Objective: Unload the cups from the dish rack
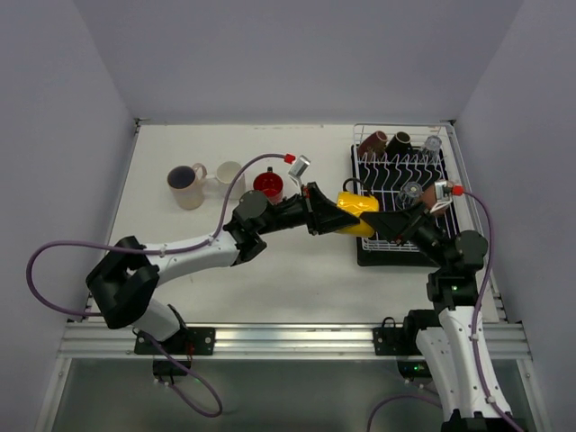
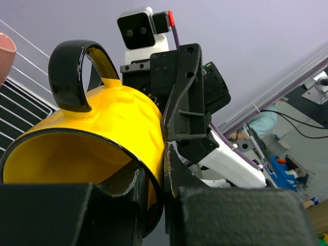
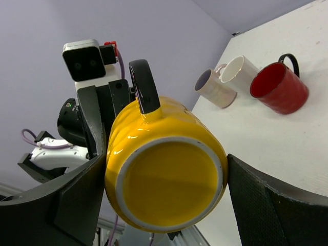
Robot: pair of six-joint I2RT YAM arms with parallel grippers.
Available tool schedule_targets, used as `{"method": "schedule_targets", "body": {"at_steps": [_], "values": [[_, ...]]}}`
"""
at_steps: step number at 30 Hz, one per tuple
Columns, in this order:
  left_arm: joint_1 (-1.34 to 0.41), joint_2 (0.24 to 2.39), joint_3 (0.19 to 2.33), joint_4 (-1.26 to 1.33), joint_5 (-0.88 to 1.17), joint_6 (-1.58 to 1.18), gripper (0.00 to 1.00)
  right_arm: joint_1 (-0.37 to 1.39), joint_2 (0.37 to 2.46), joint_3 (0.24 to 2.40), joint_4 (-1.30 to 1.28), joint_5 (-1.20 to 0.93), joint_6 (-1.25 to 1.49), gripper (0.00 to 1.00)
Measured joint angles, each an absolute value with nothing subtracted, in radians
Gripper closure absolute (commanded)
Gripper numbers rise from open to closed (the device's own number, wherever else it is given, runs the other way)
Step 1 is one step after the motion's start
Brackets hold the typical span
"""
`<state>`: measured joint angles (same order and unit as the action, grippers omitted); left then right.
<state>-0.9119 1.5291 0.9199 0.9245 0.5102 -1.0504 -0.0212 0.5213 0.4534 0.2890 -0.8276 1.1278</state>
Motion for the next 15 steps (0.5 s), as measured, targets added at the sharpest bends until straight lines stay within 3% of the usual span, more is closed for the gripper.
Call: {"method": "schedule_targets", "body": {"at_steps": [1, 2, 5, 10, 15], "values": [[-0.912, 1.516, 0.91, 0.92, 0.508, -1.044, 1.0, -0.007, 0.524, 0.453, 0.295, -0.823, 1.13, 0.3], [-0.912, 1.501, 0.901, 0.913, 0.502, -1.034, 1.0, 0.003, 0.527, 0.453, 0.3, -0.82, 1.129, 0.15], [-0.918, 1.436, 0.886, 0.811, 0.471, -0.979, 1.0, 0.026, 0.536, 0.453, 0.3, -0.822, 1.126, 0.01], [-0.931, 1.297, 0.907, 0.442, 0.311, -0.758, 1.0, 0.027, 0.529, 0.476, 0.183, -0.735, 1.023, 0.01], [-0.927, 1.298, 1.089, 0.029, 0.096, -0.571, 1.0, 0.026, 0.505, 0.519, 0.034, -0.653, 0.91, 0.01]]}}
